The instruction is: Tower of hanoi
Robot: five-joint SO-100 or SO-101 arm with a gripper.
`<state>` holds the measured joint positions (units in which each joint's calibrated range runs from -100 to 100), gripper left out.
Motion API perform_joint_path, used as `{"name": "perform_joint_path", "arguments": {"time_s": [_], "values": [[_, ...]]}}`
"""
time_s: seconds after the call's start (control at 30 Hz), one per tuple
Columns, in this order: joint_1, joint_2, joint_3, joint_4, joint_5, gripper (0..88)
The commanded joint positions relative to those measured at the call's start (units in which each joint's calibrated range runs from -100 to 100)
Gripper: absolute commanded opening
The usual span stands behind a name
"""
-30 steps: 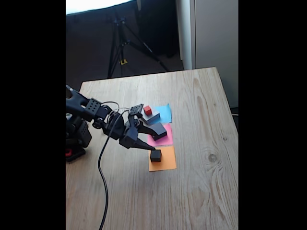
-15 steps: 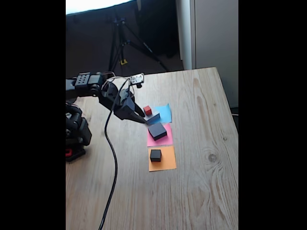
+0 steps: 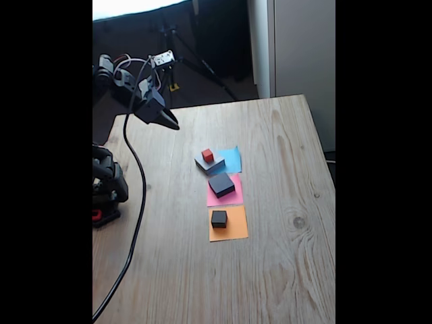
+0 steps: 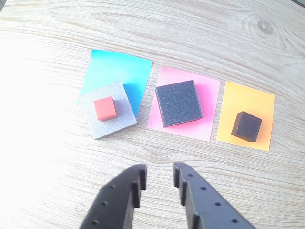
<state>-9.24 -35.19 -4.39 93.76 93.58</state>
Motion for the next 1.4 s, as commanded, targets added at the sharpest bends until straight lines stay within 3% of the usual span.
{"name": "perform_joint_path", "arguments": {"time_s": [0.0,0.43,0.87,1.2,1.37], "values": [[-2.0,0.44,-8.7,4.14,-1.6,2.3],[-7.01,0.06,-16.16,6.16,-7.62,0.2],[-11.19,-4.41,-1.34,4.06,-8.29,0.5],[-11.36,-15.46,38.21,-24.59,-1.1,1.3],[-11.78,-18.11,50.21,-36.09,-1.44,4.5]]}}
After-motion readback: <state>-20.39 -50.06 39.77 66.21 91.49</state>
